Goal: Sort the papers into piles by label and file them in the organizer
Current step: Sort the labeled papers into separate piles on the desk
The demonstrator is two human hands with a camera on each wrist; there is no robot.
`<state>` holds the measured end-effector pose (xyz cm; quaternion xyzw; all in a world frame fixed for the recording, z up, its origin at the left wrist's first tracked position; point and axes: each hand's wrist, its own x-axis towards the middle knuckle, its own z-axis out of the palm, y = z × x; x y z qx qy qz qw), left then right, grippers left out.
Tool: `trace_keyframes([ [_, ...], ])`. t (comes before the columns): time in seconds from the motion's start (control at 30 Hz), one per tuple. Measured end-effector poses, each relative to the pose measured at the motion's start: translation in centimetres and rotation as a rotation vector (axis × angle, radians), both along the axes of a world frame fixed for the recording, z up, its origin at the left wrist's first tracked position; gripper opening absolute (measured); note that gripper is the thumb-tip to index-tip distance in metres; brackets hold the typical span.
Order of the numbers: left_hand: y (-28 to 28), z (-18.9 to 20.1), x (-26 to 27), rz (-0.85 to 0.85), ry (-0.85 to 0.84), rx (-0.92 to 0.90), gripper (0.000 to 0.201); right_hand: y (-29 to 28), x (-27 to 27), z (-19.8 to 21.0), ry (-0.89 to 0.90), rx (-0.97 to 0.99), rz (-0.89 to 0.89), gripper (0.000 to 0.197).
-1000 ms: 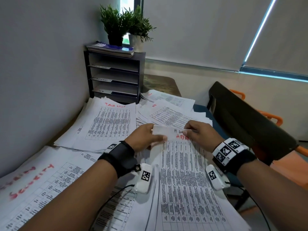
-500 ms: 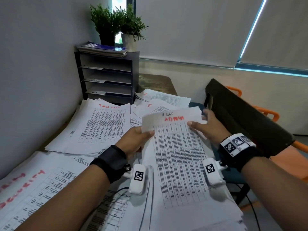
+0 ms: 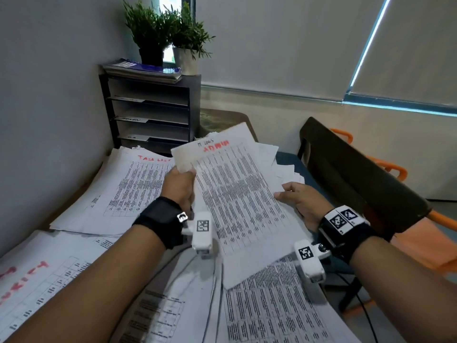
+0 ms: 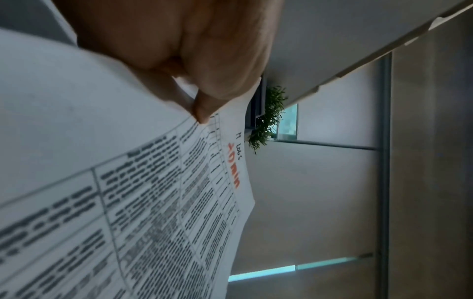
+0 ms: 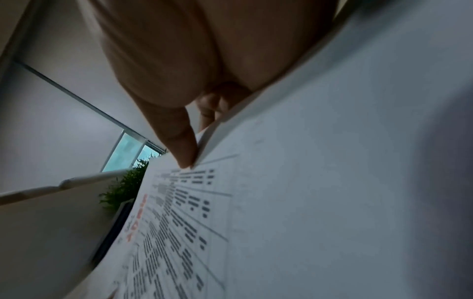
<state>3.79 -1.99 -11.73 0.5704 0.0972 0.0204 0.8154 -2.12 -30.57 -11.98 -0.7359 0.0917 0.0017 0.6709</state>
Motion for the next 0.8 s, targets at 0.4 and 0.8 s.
trace_keyframes([
  [0.4,-1.4,-1.5,7.3,0.176,0.011,-0.194,0.030,1.9,8.2,-2.6,-0.013,0.099,-0.105,0.039],
  [0.8,-3.1,-4.7,9.4,-0.118,0.055,-0.229,0.048,-3.1,26.4,2.5,0.283,-1.427,-0.077,0.032],
])
